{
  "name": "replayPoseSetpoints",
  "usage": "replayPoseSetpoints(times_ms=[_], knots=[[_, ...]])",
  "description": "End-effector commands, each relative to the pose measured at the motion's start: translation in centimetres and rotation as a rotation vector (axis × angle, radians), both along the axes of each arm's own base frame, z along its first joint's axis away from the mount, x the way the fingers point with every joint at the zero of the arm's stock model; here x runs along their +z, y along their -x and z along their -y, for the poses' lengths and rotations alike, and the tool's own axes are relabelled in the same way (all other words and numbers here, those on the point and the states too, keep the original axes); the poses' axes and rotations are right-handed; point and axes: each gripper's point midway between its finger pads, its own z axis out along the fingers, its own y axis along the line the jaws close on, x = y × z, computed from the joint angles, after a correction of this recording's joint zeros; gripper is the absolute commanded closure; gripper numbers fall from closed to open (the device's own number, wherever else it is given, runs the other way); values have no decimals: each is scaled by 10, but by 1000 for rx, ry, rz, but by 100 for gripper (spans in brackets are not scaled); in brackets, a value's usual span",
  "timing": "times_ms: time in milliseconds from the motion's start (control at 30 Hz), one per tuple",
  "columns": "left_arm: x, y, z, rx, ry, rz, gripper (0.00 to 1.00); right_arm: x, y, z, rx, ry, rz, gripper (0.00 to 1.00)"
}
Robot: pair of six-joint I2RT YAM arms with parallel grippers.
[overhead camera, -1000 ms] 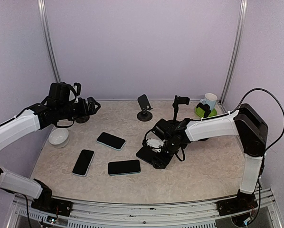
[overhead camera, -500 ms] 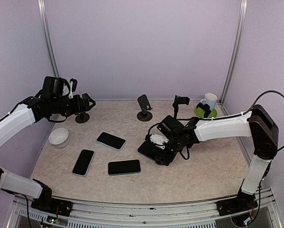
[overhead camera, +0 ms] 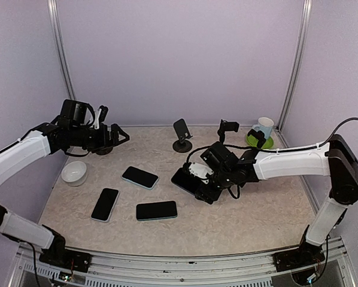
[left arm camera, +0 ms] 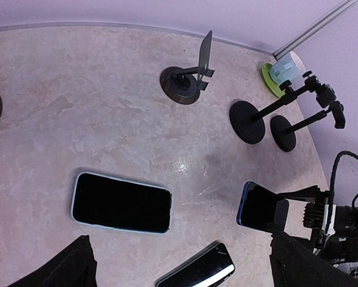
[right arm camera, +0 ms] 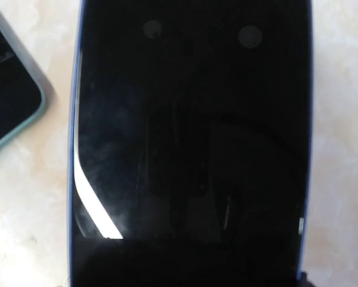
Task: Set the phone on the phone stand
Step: Place the phone at the center of the board.
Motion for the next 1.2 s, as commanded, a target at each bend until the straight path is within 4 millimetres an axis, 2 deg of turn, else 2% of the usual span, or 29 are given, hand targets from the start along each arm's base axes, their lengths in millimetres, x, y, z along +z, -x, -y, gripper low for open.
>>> replayPoseSetpoints(times_ms=[0,133,467,667,933,1067,1167], knots=[[-4,2,13,-63,18,8,1,24,-7,-10,-1,-58,83,53],[-14,-4,15,-40,0,7,1,7,-5,-7,-8,-25,46,52],[-67,-22,1,78,-94,-90,1,-26,18,-15,40,-34,-108,51],[-83,-22,-6,120,-140,-114,1,-45,26,-13,52,-5,-162,49],[-116,0,-31,236,-297,-224,1,-68,35,-8,62,37,-224,44],[-131,22,-46,292,-400,-265,1,-73,38,-7,64,50,-250,35],[-142,37,-52,298,-442,-295,1,-69,38,-7,65,47,-251,23]])
